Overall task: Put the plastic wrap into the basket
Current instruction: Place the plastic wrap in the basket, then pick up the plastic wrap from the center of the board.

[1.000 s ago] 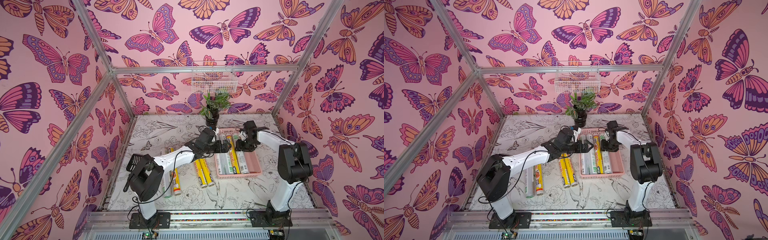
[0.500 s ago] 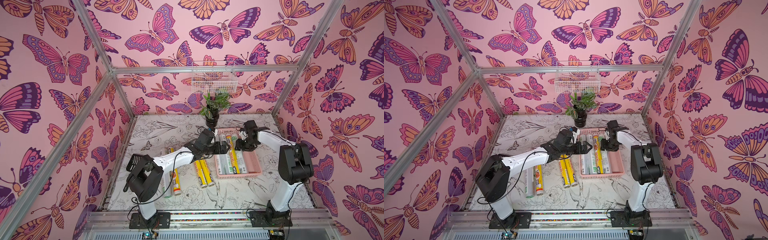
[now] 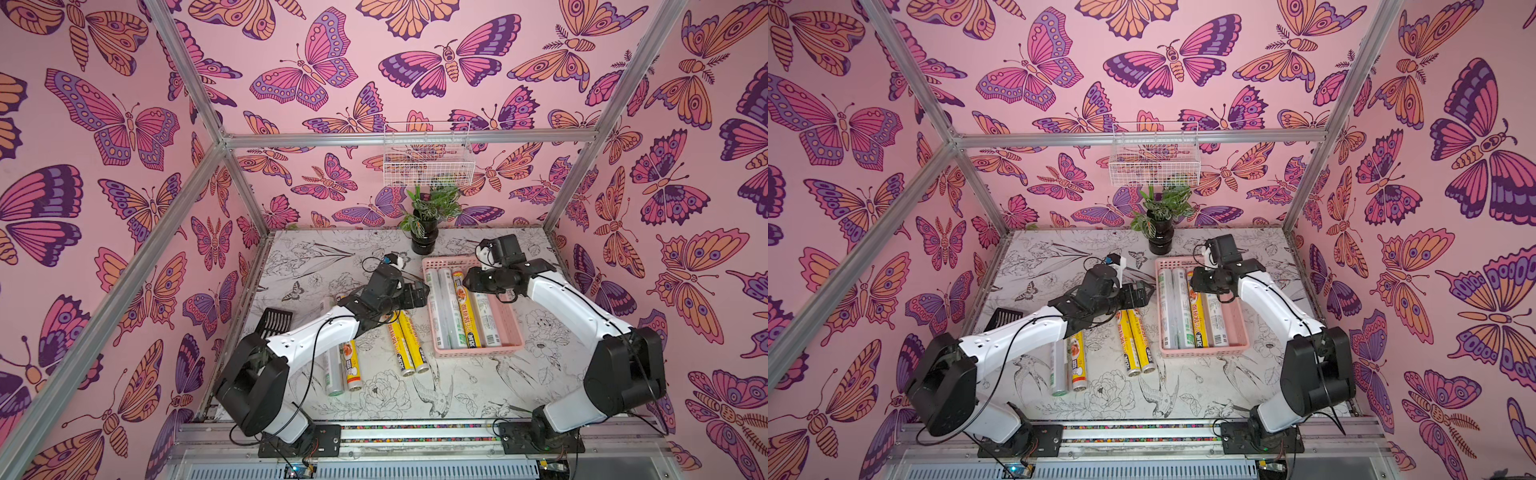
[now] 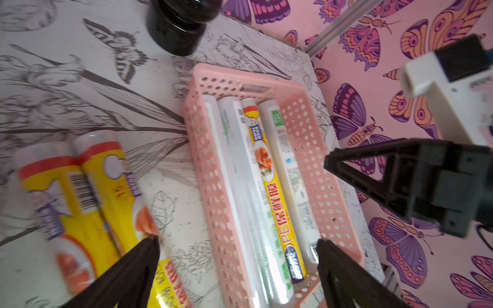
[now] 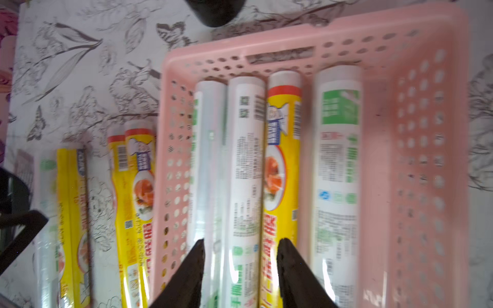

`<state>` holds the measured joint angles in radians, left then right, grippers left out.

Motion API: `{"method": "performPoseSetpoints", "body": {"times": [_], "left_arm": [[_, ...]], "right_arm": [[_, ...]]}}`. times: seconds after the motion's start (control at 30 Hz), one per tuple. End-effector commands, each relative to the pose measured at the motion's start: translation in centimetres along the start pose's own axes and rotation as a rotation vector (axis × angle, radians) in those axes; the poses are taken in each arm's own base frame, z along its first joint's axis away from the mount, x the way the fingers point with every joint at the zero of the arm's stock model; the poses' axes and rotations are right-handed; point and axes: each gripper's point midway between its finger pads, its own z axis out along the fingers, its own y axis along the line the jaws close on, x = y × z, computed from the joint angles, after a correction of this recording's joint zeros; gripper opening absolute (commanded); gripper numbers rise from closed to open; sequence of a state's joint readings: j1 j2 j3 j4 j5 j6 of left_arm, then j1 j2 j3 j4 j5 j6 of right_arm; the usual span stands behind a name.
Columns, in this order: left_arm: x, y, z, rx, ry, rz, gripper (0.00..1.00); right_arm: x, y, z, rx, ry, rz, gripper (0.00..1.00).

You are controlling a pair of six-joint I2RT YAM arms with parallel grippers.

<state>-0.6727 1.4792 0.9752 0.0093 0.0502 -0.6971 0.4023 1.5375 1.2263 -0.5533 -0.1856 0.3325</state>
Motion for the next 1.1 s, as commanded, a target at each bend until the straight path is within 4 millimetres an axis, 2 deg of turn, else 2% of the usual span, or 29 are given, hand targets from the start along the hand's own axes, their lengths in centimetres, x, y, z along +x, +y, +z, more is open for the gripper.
{"method": "performPoseSetpoints", "body": {"times": [0.0, 0.17, 0.2, 0.33, 0.5, 0.67, 0.9, 1.07], "left_arm": [[-0.1, 4.6, -2.1, -0.136, -0.042, -0.044, 0.93], [1.2, 10.9, -6.6, -0.312, -0.074, -0.112, 0.85], [1.7, 12.3, -7.5, -0.347, -0.074, -0.132, 0.84], [3.6, 17.0, -11.3, -0.484, -0.086, -0.207, 0.8], [5.3, 20.6, -14.4, -0.593, -0.104, -0.281, 0.74], [6.8, 22.2, -14.7, -0.624, -0.035, -0.332, 0.7], [8.4, 23.1, -13.5, -0.633, 0.071, -0.346, 0.68], [8.6, 23.7, -12.8, -0.666, 0.117, -0.334, 0.62]], "right_arm": [[0.2, 4.0, 0.2, -0.047, -0.044, -0.016, 0.46], [1.5, 10.2, 1.3, -0.115, -0.059, -0.117, 0.46], [2.3, 11.0, 2.5, -0.114, -0.035, -0.135, 0.46], [3.3, 13.8, 3.6, -0.14, -0.016, -0.172, 0.46], [4.1, 16.4, 4.2, -0.173, 0.001, -0.211, 0.46], [4.6, 17.5, 4.8, -0.183, 0.024, -0.226, 0.46], [4.9, 17.4, 5.0, -0.169, 0.034, -0.23, 0.47], [5.1, 18.1, 5.1, -0.2, 0.056, -0.234, 0.47]]}}
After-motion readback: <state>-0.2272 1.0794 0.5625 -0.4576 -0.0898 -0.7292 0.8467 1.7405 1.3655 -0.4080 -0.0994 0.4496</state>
